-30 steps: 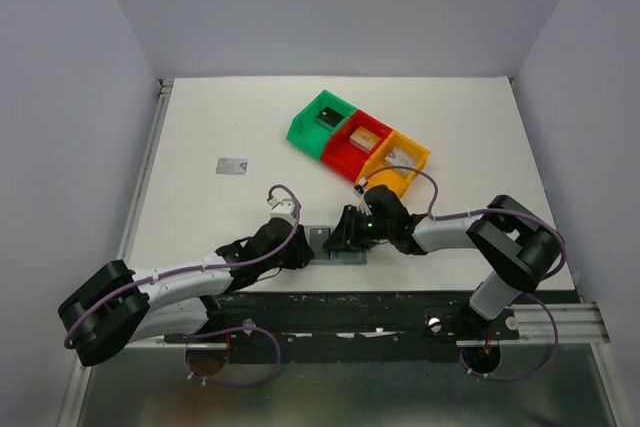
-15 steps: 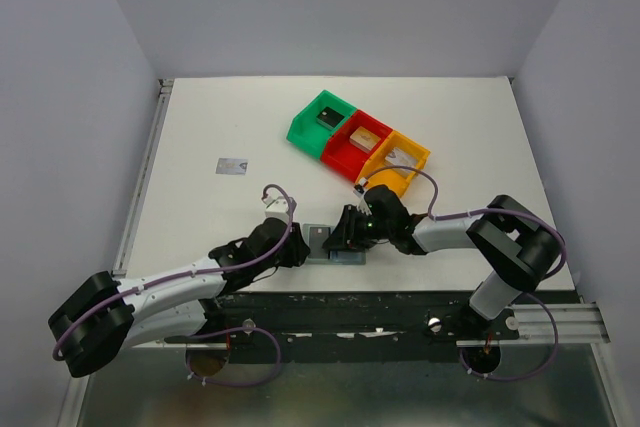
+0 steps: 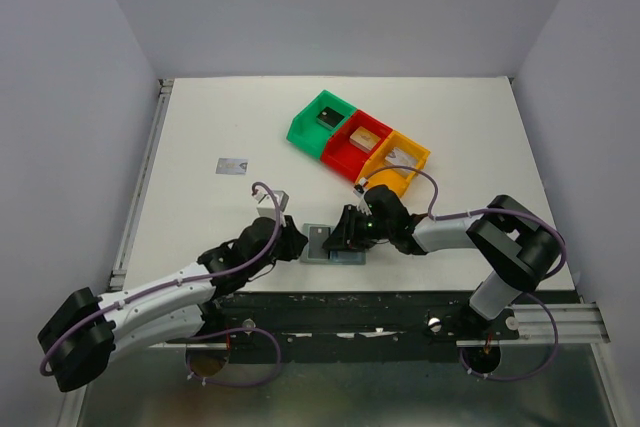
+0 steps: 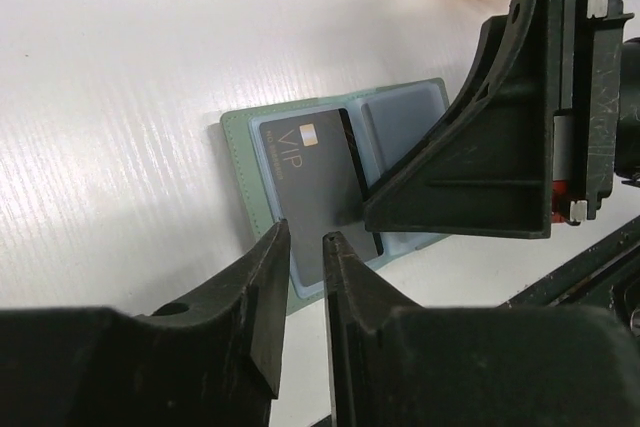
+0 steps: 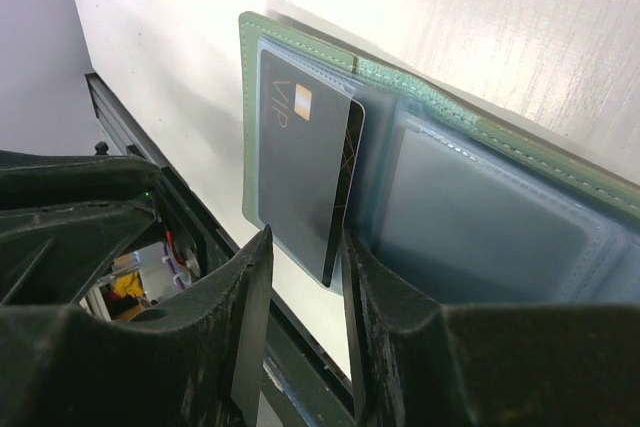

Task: Take the credit cards out of the card holder
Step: Remove the credit card from the card holder.

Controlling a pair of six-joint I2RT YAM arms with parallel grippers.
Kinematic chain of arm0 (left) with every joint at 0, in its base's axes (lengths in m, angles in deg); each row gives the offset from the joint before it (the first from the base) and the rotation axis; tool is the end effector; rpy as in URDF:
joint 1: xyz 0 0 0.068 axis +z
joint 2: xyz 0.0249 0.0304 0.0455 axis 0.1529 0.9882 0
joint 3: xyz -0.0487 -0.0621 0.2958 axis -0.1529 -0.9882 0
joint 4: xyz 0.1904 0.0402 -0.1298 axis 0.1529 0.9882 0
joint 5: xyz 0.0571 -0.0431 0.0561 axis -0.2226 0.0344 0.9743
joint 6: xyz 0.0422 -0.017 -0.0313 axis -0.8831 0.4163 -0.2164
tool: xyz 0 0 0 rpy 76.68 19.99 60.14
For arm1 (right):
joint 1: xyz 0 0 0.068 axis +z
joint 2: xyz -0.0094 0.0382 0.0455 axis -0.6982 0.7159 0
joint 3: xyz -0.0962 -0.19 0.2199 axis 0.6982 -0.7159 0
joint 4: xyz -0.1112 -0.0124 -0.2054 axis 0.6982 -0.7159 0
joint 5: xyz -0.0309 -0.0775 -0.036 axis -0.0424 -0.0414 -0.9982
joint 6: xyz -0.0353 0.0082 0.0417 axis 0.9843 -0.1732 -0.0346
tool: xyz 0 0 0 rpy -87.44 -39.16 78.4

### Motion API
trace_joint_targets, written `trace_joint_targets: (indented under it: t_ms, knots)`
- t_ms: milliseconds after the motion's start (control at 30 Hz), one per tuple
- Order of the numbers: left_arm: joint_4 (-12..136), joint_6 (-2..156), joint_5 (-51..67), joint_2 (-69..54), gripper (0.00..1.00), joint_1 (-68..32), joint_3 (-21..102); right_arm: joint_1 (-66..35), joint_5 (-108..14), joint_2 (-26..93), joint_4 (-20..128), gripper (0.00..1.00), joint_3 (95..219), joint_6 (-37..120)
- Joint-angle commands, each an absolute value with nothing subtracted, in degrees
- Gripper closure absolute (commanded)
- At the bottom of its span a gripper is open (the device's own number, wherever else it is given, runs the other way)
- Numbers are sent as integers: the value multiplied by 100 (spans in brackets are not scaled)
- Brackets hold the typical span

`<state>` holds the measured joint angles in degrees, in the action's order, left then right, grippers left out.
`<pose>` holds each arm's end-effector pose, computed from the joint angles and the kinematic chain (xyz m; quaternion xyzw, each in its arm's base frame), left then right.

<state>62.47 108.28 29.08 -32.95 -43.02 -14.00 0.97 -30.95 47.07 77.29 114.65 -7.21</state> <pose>0.0909 -0.1018 0.2209 0.0144 0.8644 -0.2941 0.4076 0.1900 0.2127 0.1833 -0.0102 0.8866 0.4432 0.1322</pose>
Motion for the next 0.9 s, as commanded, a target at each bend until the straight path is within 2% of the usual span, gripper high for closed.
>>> trace_joint_targets:
  t_ms: [0, 67, 167, 867]
  knots:
    - [5916, 10707, 2870, -2966, 73, -4280, -1401, 63, -3128, 4813, 7909, 59, 11385, -653]
    - [5705, 10654, 2704, -2711, 81, -4280, -1392, 63, -3128, 4804, 7926, 59, 11376, -653]
    - [5564, 10654, 2606, -2455, 86, -4271, -1383, 63, -3110, 4795, 7970, 58, 11350, -661]
    - [5405, 10785, 2650, -1787, 93, -4218, -1532, 63, -3049, 4778, 8076, 58, 11350, -653]
